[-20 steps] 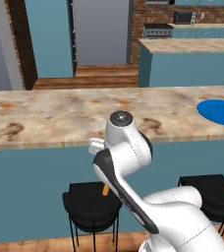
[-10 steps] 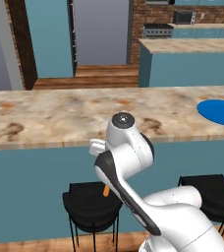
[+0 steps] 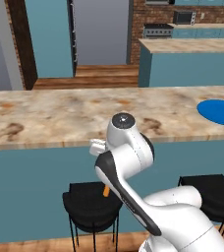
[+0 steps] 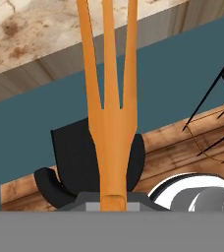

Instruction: Take the fork and place it on the left side of the plate. Then take the spoon and place it on the right side of the plate. Make sure they're directly next to the plate.

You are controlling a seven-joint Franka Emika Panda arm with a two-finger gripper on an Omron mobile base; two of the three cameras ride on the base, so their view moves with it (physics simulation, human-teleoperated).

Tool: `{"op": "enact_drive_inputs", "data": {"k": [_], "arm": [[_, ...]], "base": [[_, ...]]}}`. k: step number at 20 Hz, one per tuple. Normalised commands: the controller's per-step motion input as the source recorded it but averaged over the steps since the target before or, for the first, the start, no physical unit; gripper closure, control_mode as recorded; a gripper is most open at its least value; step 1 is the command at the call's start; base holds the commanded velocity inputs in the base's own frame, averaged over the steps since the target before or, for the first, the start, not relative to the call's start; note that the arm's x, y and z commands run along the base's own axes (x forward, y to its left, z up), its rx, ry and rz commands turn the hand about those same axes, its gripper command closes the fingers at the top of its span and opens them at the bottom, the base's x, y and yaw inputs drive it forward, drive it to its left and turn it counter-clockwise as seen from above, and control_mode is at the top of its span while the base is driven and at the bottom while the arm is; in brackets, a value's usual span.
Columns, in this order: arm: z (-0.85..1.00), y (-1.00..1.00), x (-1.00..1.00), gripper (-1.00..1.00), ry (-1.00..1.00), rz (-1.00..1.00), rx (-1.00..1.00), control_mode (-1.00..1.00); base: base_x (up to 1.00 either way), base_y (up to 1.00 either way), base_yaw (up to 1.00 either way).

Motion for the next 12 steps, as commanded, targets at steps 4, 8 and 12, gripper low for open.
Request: {"op": "enact_drive_inputs", "data": {"k": [4,8,12], "arm": [[0.00,0.00,0.00,1.00,0.00,0.00,0.00,-1.00],[0.00,0.00,-0.07,1.00,-0.02,0.00,0.00,-1.00],[0.11,0.00,-0.54,1.00,-0.07,-0.02,0.00,-1.00]], "base": [[0.00,0.00,0.00],[0.00,0.00,0.00],[0.00,0.00,0.00]]}}
